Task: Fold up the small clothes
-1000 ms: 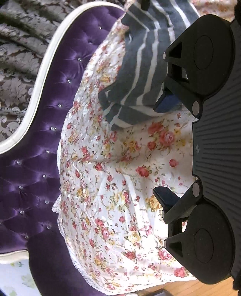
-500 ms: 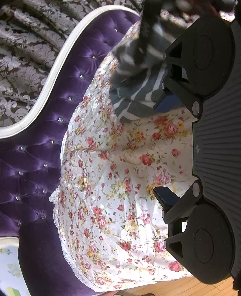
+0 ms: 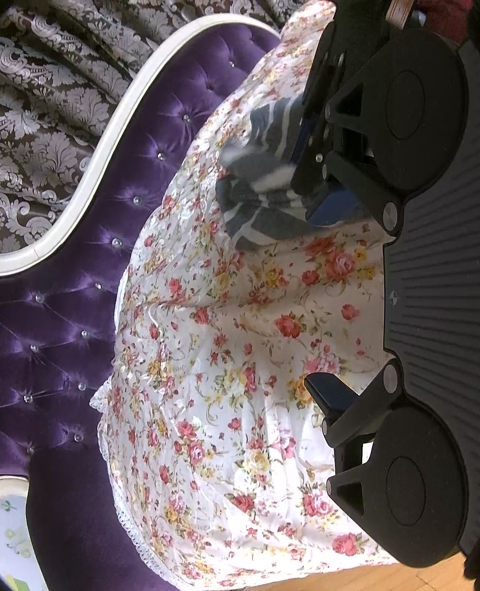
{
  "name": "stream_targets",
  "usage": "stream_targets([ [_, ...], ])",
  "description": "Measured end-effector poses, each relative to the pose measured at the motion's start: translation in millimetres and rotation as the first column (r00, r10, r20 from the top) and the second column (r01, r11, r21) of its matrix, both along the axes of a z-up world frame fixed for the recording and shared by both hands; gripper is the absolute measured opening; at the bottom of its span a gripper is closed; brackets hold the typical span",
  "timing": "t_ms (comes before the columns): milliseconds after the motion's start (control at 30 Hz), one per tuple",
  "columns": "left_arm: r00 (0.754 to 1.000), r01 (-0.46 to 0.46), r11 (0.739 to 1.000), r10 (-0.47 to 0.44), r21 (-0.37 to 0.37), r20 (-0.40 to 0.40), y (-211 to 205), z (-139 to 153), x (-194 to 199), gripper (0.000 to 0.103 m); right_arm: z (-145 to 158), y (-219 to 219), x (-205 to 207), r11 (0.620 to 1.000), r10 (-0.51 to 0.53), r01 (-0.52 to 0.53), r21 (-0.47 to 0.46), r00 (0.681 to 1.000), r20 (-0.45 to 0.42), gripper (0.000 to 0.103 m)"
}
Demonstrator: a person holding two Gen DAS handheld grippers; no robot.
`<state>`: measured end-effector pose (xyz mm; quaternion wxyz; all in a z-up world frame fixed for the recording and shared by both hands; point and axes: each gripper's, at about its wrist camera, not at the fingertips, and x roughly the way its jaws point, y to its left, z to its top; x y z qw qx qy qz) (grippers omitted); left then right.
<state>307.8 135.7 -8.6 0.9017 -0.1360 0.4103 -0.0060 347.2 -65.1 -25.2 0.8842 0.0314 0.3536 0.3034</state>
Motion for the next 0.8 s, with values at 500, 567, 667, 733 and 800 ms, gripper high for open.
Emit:
stream_targets([
  [500,0.994,0.087,0.996,-0.086,-0.009,0.069,-26.3,-1.2,-2.9,0.087,5.9,-78.2,-45.3,0.981,-0.191,0.185,0.052,0.971,0.143,0.042],
  [567,0.990,0.113,0.993,-0.114,0.022,0.082,-35.2,-1.8,-3.9,0.087,-0.1,-71.7,-55.9,0.985,-0.173,0.172,0.016,0.969,0.176,0.042],
  [667,0.983,0.152,0.986,-0.158,0.071,0.096,-49.6,-4.1,-7.1,0.087,-11.9,-56.8,-72.5,0.995,-0.087,0.094,-0.023,0.974,0.208,0.042],
  [733,0.979,0.176,0.979,-0.185,0.108,0.089,-58.1,-6.4,-8.1,0.087,-22.3,-39.4,-82.1,0.996,0.007,0.013,-0.090,0.976,0.219,0.042],
  [800,0.971,0.203,0.972,-0.216,0.121,0.099,-65.5,-8.9,-9.5,0.087,-31.0,-25.5,-91.4,0.990,0.080,-0.051,-0.131,0.971,0.227,0.042],
])
